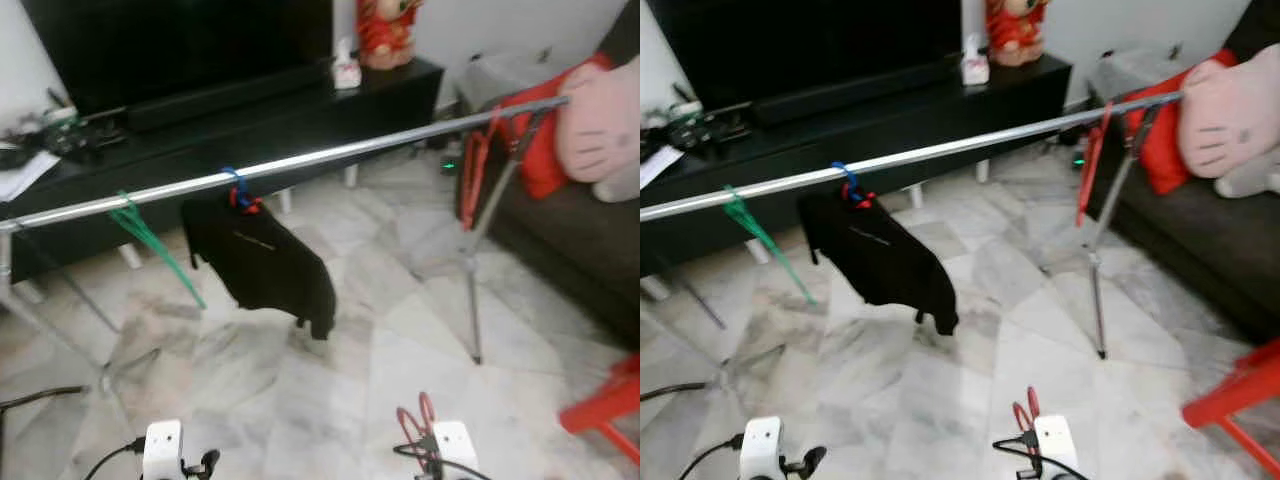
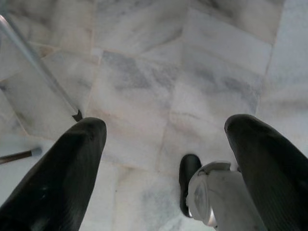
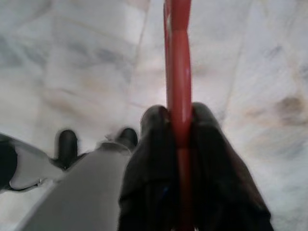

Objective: Hang hanger

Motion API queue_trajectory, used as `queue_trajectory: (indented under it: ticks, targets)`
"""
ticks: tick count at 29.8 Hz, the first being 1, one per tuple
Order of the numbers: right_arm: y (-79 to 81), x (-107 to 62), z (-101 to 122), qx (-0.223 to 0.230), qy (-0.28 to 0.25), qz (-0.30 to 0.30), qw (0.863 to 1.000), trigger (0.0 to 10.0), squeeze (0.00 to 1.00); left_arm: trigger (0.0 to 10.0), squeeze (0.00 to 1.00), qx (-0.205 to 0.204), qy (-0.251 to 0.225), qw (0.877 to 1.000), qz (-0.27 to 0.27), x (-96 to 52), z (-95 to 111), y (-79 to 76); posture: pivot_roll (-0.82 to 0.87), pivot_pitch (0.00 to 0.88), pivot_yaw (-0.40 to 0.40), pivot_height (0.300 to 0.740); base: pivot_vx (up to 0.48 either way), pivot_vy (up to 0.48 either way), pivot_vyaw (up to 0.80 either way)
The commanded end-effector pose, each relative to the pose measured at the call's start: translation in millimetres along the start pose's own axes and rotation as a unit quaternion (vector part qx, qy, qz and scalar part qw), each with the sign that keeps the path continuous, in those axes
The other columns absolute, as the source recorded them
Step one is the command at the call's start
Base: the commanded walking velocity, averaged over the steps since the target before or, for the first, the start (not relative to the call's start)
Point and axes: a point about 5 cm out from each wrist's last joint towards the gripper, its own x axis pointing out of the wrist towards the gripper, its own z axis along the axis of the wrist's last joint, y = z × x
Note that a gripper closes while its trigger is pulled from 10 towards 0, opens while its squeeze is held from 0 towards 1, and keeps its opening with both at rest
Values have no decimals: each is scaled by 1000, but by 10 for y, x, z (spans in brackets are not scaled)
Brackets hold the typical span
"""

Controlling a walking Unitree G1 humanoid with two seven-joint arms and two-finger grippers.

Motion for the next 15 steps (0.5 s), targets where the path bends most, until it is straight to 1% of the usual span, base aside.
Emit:
queue_trajectory:
  ticks: [1,15]
  targets:
    - [9,-2,-24,1,5,1,1000,10000,0,10000,0,1,5,1000,1,2,-10,-11,-78,0,63,740,0,0,-775]
    - [29,4,-2,0,3,2,1000,10000,0,10000,0,1,-2,1000,-3,11,31,-3,-78,0,62,740,0,0,-775]
